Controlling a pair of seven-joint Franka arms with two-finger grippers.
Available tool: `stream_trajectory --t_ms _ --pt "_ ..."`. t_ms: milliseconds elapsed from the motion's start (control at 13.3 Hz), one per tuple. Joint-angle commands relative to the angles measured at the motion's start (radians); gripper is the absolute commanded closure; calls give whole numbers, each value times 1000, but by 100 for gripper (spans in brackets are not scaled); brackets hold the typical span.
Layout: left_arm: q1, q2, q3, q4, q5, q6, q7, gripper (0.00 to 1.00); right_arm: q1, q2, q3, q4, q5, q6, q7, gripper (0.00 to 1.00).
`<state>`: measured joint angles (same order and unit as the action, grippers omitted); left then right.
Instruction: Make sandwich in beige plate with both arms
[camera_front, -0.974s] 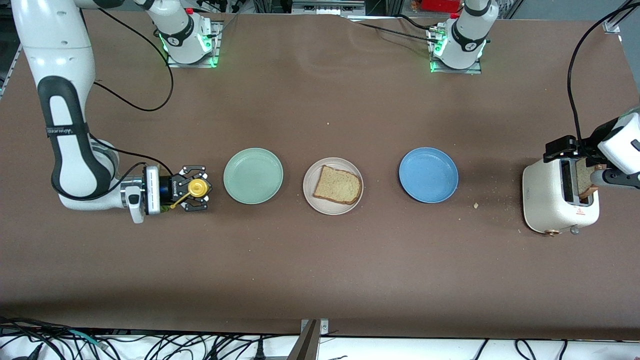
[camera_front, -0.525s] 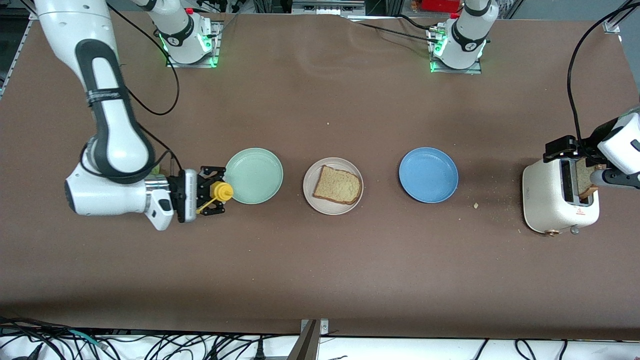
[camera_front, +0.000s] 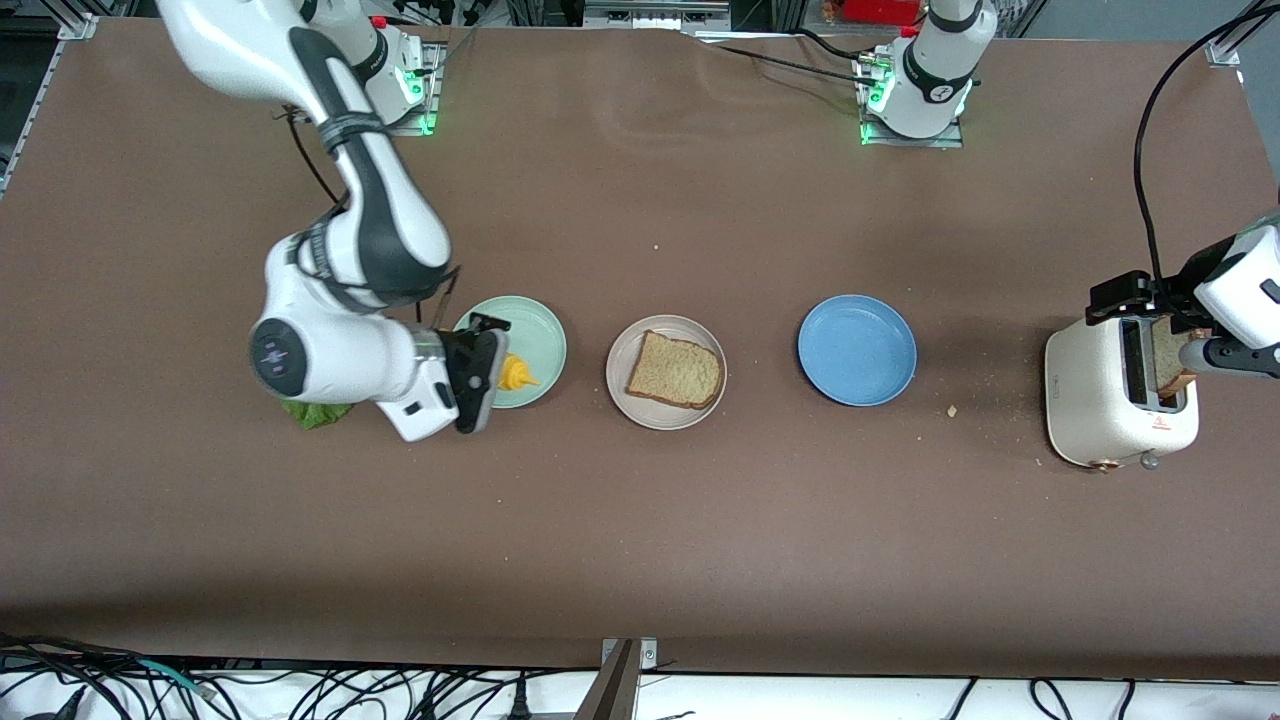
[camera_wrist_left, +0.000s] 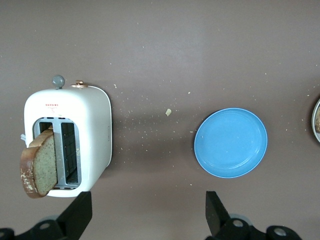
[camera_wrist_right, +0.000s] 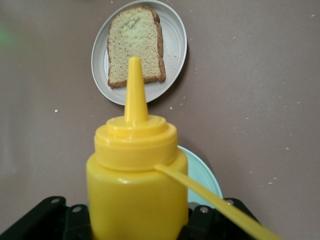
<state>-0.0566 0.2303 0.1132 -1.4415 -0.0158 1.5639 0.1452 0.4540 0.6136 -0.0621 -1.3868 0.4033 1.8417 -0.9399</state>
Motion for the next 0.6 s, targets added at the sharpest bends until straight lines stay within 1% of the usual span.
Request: stream_trajectory --t_ms 0,150,225,300,450,525 --pt "-3 -11 -6 -10 33 7 -10 0 73 3 -7 40 -121 -4 146 100" --pt "-3 -11 -6 -10 33 7 -10 0 103 9 -7 40 -199 -9 176 100" --pt "-5 -11 -6 -10 33 7 -10 0 129 12 -4 38 -263 -10 178 100" --pt "-5 -11 -6 -10 33 7 -10 0 188 14 -8 35 -332 -16 206 100" --pt "-5 -11 -6 -10 33 7 -10 0 273 26 -8 32 -482 -18 350 100" --pt "-5 -11 -6 -10 33 7 -10 0 313 38 -8 34 -548 -18 381 100"
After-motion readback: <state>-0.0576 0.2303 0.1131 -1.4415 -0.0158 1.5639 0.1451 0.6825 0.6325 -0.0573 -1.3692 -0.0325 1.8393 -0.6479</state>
